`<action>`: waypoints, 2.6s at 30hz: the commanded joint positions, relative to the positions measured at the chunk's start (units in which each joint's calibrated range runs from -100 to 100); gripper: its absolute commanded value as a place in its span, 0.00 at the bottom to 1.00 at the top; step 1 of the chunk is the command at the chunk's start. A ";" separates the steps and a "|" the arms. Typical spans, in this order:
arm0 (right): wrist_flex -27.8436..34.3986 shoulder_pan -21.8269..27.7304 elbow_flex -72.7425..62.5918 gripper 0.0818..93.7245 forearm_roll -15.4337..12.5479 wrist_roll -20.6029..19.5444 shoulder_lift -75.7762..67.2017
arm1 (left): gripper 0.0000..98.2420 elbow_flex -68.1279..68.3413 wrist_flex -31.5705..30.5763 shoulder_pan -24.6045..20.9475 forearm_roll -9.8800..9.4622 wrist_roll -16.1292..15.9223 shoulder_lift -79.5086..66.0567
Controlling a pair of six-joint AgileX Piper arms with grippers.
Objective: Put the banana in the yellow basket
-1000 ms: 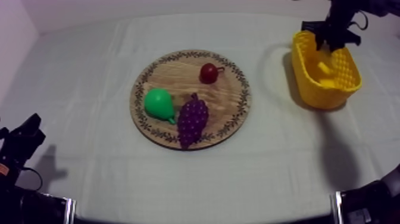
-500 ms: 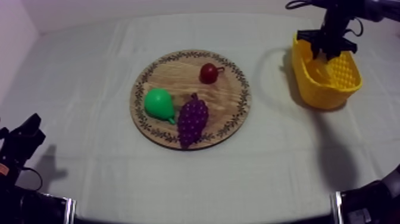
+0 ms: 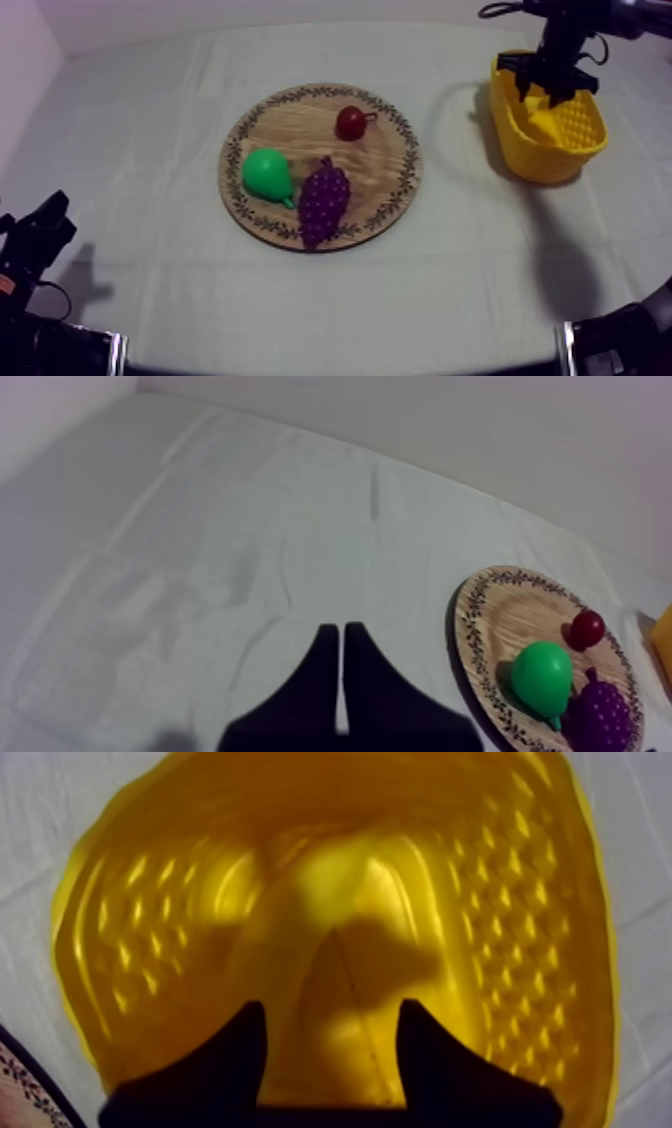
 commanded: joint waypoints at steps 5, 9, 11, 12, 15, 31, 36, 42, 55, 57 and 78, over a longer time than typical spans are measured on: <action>-0.37 0.40 -0.67 0.28 -0.21 0.76 -0.23 | 0.00 0.03 0.00 0.00 -0.02 -0.01 -0.03; -0.68 0.58 -0.90 0.09 0.03 0.50 -0.74 | 0.00 0.03 0.00 0.00 -0.02 -0.01 -0.03; -0.90 0.60 -0.77 0.05 0.37 0.31 -1.15 | 0.00 0.03 0.00 0.00 -0.02 -0.01 -0.03; -1.05 0.60 -0.71 0.04 0.56 0.16 -1.40 | 0.00 0.03 0.00 0.00 -0.02 -0.01 -0.03; -1.81 0.70 -0.50 0.03 0.90 -0.01 -2.70 | 0.00 0.03 0.00 0.00 -0.02 -0.01 -0.03; -23.31 1.57 17.46 0.01 -3.59 5.64 -36.46 | 0.00 0.03 0.00 0.00 -0.02 -0.01 -0.03; -33.13 1.24 33.79 0.01 -3.11 5.49 -50.14 | 0.00 0.03 0.00 0.00 -0.02 -0.01 -0.03; -41.05 -0.60 53.11 0.01 -2.91 6.32 -65.81 | 0.00 0.03 0.00 0.00 -0.02 0.00 -0.03; -36.70 -1.55 73.55 0.01 -16.33 19.74 -93.20 | 0.00 0.03 0.00 0.00 -0.02 -0.01 -0.03; -34.91 -0.86 74.94 0.01 -17.32 20.89 -96.57 | 0.00 0.03 0.00 0.00 -0.02 -0.01 -0.03; -22.21 5.28 80.77 0.01 -19.64 21.87 -114.86 | 0.00 0.03 0.00 0.00 -0.02 0.00 -0.03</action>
